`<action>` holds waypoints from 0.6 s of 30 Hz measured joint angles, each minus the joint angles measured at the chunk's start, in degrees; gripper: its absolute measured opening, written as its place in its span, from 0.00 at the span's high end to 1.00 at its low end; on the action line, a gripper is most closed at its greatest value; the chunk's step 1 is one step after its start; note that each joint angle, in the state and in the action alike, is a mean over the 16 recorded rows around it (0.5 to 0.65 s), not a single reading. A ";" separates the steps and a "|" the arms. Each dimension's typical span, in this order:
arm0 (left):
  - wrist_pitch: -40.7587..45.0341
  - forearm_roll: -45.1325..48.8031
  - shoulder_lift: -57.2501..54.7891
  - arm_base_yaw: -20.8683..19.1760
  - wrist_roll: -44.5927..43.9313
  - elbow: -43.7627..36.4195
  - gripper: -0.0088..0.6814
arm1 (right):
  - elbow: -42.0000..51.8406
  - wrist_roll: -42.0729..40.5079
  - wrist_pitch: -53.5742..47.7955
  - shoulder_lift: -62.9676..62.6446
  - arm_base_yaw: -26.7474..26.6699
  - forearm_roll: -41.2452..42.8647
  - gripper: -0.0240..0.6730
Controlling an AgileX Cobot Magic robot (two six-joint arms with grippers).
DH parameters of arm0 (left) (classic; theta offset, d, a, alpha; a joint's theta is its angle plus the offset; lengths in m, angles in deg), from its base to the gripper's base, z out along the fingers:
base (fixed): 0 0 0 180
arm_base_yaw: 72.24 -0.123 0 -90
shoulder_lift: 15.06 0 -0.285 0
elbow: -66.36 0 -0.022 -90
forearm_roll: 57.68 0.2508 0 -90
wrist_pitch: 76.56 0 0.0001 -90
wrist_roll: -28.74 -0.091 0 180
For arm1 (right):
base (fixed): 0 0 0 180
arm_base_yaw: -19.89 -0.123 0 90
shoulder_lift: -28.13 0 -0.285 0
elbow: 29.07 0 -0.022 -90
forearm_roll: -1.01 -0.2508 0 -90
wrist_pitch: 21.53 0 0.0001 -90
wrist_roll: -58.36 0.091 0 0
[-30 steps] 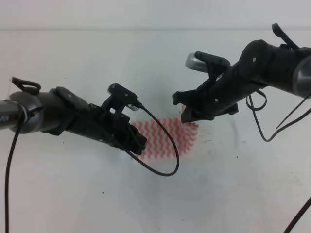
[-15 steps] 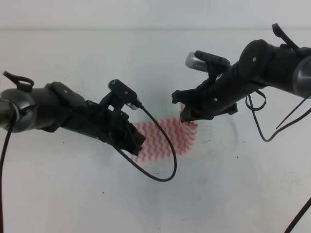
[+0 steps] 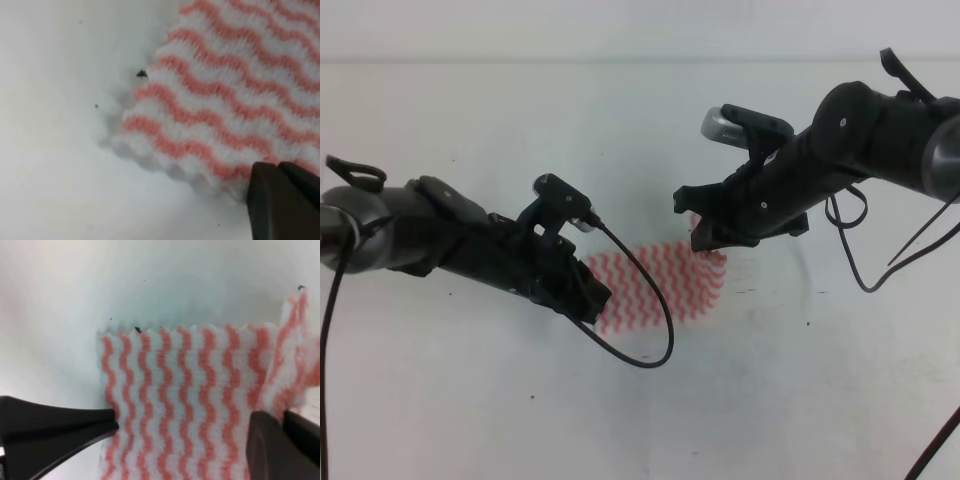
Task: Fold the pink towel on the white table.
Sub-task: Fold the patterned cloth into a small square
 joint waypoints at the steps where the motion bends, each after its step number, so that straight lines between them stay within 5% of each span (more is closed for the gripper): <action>1: 0.07 -0.08 -0.08 -0.03 -0.05 0.00 0.99 | 0.00 0.00 0.00 0.00 0.00 -0.01 0.99; 18: 0.57 -1.13 3.89 -0.09 -0.79 0.02 0.99 | 0.00 0.01 -0.09 -0.04 -0.01 -0.04 0.99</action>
